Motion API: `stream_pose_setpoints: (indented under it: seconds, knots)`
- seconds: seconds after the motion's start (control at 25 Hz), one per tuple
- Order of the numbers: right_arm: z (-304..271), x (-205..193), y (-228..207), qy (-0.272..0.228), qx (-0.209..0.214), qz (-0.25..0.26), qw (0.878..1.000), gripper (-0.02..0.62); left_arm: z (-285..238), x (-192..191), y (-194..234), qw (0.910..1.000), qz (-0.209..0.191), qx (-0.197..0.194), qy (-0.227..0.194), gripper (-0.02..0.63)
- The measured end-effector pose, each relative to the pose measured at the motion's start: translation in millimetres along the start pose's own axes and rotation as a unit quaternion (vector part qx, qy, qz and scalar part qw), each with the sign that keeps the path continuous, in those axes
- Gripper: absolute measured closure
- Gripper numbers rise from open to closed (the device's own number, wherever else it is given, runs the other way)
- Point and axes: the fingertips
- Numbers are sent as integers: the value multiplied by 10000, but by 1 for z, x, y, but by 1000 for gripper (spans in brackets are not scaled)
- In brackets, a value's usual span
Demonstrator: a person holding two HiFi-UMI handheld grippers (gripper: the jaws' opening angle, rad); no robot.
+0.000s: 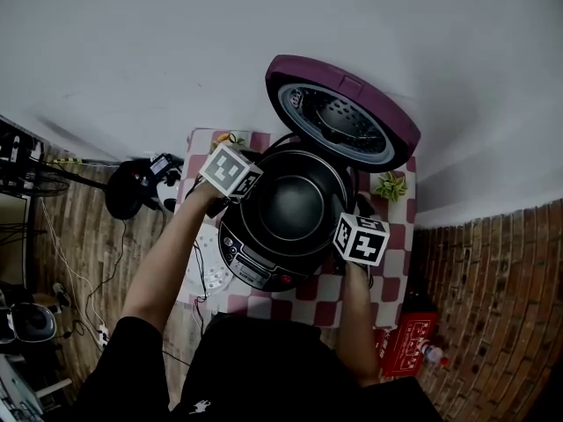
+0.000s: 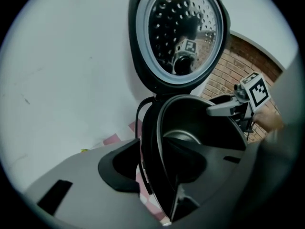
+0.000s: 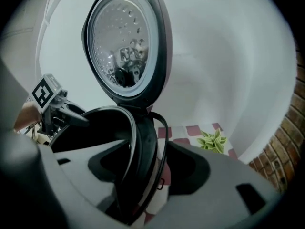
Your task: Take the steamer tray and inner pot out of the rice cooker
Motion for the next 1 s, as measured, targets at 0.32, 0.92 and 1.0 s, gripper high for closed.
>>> stream_pose_setpoints:
  seconds: [0.32,0.92,1.0]
  knots:
    - [11,10,10,-223,115,164,9996,381,11,6,-3,10000,-7,38,-90,471]
    - [43,32,43,-195,1178,244,9925,551,62,26,-27,9979,309,-394,-411,548]
    - [50,38,45,-347,1131,345,9924,558,70,31,-30,9976,266,-317,-558,545]
Point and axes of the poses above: the fingertips, and each gripper's own axes: z backward along the fingers, y to its left, x out of its top, and after that the axes turned 10 degrees about -z, right-handed
